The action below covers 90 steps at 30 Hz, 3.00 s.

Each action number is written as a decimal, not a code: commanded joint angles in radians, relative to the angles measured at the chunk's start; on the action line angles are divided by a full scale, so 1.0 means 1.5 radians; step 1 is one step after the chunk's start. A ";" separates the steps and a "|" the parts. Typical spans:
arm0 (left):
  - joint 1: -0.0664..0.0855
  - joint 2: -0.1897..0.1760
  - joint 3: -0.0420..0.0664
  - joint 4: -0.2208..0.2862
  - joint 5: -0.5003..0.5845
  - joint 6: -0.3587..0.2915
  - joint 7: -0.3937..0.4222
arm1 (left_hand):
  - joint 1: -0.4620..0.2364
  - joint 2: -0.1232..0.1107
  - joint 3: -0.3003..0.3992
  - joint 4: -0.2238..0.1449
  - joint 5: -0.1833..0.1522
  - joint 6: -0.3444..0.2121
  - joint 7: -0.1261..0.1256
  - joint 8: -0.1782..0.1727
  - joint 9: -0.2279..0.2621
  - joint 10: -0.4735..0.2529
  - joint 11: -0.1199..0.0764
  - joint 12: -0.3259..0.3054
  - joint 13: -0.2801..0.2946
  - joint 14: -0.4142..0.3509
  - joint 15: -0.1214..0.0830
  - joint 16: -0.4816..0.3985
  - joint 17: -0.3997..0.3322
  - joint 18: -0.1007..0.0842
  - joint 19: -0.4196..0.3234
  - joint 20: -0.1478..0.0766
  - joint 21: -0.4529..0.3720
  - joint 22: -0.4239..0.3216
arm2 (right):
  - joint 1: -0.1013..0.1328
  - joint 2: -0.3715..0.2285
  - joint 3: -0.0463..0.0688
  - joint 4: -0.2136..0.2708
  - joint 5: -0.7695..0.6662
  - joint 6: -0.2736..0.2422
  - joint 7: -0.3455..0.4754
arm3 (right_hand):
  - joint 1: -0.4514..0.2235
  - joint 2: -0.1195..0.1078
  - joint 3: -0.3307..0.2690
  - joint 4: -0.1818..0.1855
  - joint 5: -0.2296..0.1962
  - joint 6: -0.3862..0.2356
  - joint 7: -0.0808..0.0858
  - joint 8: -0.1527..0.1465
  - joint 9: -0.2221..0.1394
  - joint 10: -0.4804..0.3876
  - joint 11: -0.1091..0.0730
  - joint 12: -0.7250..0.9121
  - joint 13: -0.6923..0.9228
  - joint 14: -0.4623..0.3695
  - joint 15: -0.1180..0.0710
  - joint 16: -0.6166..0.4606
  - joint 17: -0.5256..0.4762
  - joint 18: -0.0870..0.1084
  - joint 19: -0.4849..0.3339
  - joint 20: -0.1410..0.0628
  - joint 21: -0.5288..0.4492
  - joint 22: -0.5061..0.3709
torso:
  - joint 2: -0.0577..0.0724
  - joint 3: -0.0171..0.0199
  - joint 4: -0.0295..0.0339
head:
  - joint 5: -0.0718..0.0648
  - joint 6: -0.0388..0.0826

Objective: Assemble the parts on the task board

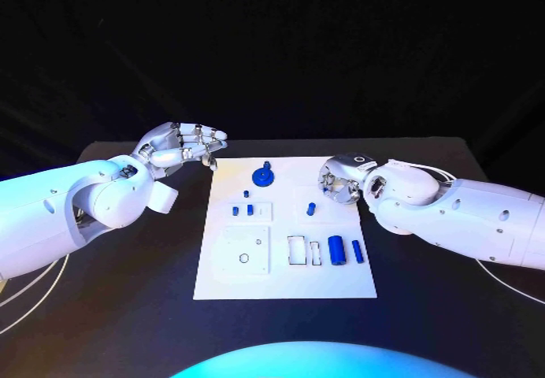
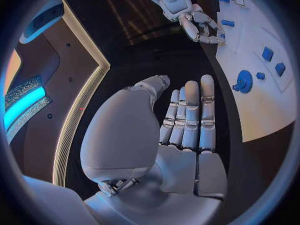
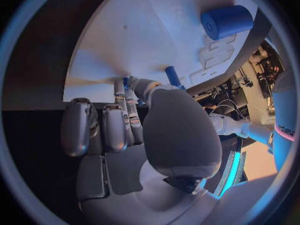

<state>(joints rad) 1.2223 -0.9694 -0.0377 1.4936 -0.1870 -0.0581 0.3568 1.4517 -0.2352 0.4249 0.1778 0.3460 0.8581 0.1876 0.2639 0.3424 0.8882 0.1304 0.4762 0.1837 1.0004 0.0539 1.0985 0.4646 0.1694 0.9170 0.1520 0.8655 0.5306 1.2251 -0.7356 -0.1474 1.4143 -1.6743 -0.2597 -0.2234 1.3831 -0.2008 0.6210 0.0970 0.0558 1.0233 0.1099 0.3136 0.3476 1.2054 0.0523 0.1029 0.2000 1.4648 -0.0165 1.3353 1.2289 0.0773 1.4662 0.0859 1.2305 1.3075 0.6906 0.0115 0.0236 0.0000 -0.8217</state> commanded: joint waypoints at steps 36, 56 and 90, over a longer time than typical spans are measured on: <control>0.000 0.003 0.001 -0.004 0.006 0.012 0.011 | 0.004 0.001 -0.004 -0.009 -0.003 -0.018 0.007 -0.011 -0.004 0.000 0.004 -0.007 -0.005 0.000 0.004 -0.007 -0.002 0.010 0.006 0.000 -0.007 -0.004 | -0.004 -0.044 0.005 0.115 0.014 -0.199 0.020 | -0.008 0.006 0.027 -0.045 0.002 0.013 0.006 0.004 0.017 0.030 0.003 -0.023 -0.015 0.032 -0.003 0.008 -0.004 -0.012 0.025 -0.006 0.019 0.069 | 0.000 -0.0002 -0.0018 | 0.015 0.004; -0.003 0.010 0.000 0.002 0.010 0.009 0.018 | 0.005 0.002 -0.004 -0.009 -0.002 -0.018 0.008 -0.011 -0.004 0.001 0.004 -0.007 -0.005 0.000 0.005 -0.008 -0.003 0.010 0.006 0.000 -0.008 -0.005 | -0.066 0.032 0.000 0.190 0.021 -0.195 0.047 | -0.006 0.006 0.030 -0.050 0.002 0.012 0.007 0.002 0.017 0.029 0.003 -0.025 -0.017 0.031 -0.003 0.008 -0.005 -0.011 0.024 -0.007 0.017 0.068 | 0.000 -0.0007 0.0001 | 0.057 -0.007; -0.003 0.012 0.000 0.012 0.008 0.005 0.016 | 0.007 0.003 -0.004 -0.011 -0.002 -0.017 0.008 -0.011 -0.003 0.002 0.004 -0.007 -0.006 0.000 0.004 -0.009 -0.003 0.010 0.007 0.000 -0.009 -0.005 | -0.115 0.088 -0.009 0.133 0.007 -0.176 0.043 | -0.008 0.005 0.030 -0.051 0.002 0.012 0.009 0.000 0.018 0.029 0.005 -0.026 -0.019 0.031 -0.003 0.008 -0.007 -0.011 0.023 -0.007 0.014 0.067 | 0.001 -0.0008 -0.0005 | 0.087 -0.029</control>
<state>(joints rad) 1.2174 -0.9527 -0.0384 1.5076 -0.1801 -0.0585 0.3688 1.4555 -0.2314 0.4209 0.1682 0.3461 0.8364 0.1980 0.2515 0.3378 0.8882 0.1304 0.4704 0.1764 1.0005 0.0539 1.0919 0.4619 0.1694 0.9169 0.1519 0.8587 0.5244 1.0536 -0.6050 -0.1609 1.6153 -1.6468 -0.5507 -0.1583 1.3774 -0.1888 0.6677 0.0260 0.0535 1.0401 0.1167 0.3188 0.3729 1.2454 0.0613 0.0692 0.1724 1.4648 -0.0163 1.3429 1.2201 0.0772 1.4662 0.0788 1.2564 1.3074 0.6915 0.0102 0.0230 0.1297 -0.8642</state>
